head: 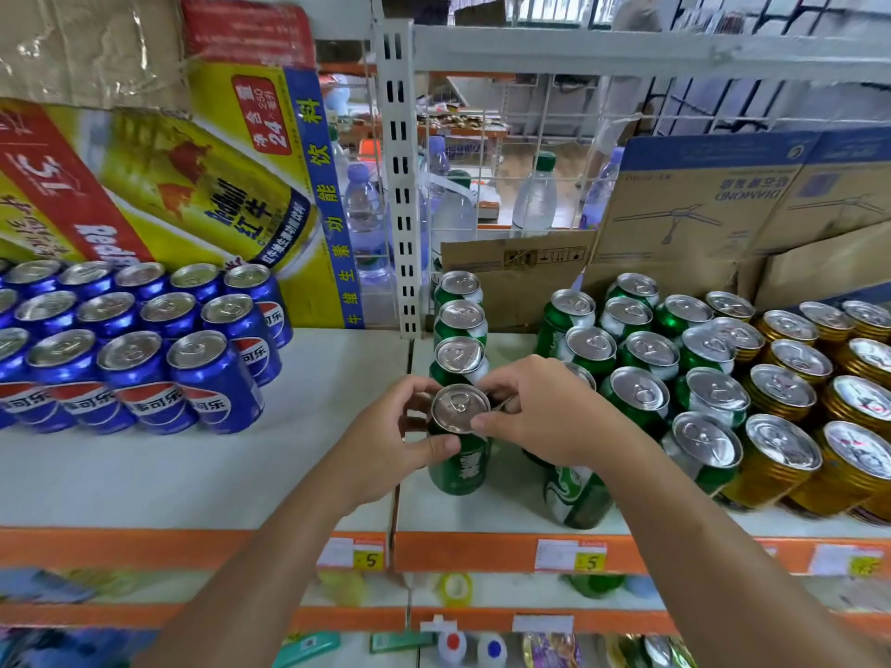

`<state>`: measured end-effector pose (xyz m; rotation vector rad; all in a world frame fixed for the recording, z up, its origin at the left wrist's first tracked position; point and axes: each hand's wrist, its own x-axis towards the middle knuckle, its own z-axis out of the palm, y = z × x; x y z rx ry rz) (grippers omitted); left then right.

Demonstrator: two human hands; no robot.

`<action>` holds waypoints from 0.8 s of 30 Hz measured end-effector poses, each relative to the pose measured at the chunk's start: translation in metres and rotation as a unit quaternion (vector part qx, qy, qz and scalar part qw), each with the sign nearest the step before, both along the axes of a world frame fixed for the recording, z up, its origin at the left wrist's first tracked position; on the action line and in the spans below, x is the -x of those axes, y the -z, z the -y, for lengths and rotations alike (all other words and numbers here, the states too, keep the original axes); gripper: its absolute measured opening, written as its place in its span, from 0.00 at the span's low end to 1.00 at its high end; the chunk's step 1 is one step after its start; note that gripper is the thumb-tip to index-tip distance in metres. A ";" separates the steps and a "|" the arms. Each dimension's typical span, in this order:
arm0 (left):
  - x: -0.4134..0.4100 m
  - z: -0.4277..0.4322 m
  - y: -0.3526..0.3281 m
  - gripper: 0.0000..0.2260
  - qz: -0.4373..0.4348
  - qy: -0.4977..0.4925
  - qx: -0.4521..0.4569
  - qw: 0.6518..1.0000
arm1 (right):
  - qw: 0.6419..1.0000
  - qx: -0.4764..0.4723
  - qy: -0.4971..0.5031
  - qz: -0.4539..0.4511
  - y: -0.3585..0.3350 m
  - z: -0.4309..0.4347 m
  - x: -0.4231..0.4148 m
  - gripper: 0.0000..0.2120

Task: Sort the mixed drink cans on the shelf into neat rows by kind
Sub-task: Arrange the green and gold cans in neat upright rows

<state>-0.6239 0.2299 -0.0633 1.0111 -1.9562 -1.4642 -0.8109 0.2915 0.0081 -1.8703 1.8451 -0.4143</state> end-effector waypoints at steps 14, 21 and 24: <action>0.080 0.045 -0.055 0.20 0.183 -0.055 0.316 0.929 | 0.985 0.131 0.101 -0.051 -0.014 0.027 0.037 0.13; 0.100 0.085 -0.028 0.24 0.274 0.009 0.257 0.927 | 0.972 0.087 0.134 -0.173 -0.008 0.064 0.084 0.15; 0.100 0.087 -0.020 0.23 0.282 0.008 0.273 0.920 | 0.968 0.049 0.131 -0.206 -0.011 0.080 0.094 0.17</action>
